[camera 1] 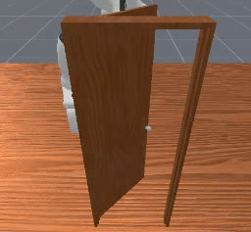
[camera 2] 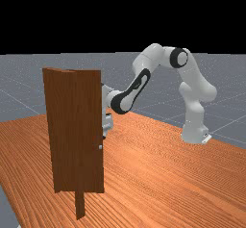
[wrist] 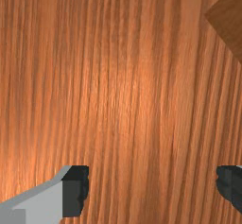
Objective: Close the door
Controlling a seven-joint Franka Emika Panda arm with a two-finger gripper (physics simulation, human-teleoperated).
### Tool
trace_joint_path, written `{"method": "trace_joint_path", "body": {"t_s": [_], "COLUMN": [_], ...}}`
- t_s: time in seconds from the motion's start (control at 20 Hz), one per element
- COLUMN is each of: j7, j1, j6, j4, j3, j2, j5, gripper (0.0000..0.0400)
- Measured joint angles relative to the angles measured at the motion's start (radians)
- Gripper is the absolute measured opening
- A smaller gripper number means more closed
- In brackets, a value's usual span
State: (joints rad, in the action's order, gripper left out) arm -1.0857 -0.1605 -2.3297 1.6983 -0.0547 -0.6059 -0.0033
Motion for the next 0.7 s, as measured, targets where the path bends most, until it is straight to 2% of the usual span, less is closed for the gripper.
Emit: {"method": "trace_joint_path", "body": {"t_s": [0.25,0.35,0.45,0.55,0.7], "j7": [-0.067,-0.006,-0.034,0.059,0.055], "j1": [-0.004,0.036,0.063,0.108,0.142], "j6": [0.021,0.012,0.002,0.004,0.001], "j4": [-0.087,-0.063,-0.041,-0.036,-0.030], "j3": [0.021,0.022,0.045,0.039,0.059], "j2": [-0.070,-0.056,-0.044,-0.040,-0.036], "j5": [-0.016,-0.020,-0.038,-0.034,-0.050], "gripper": [0.0400,0.0400,0.0400,0.0400,0.0400]}}
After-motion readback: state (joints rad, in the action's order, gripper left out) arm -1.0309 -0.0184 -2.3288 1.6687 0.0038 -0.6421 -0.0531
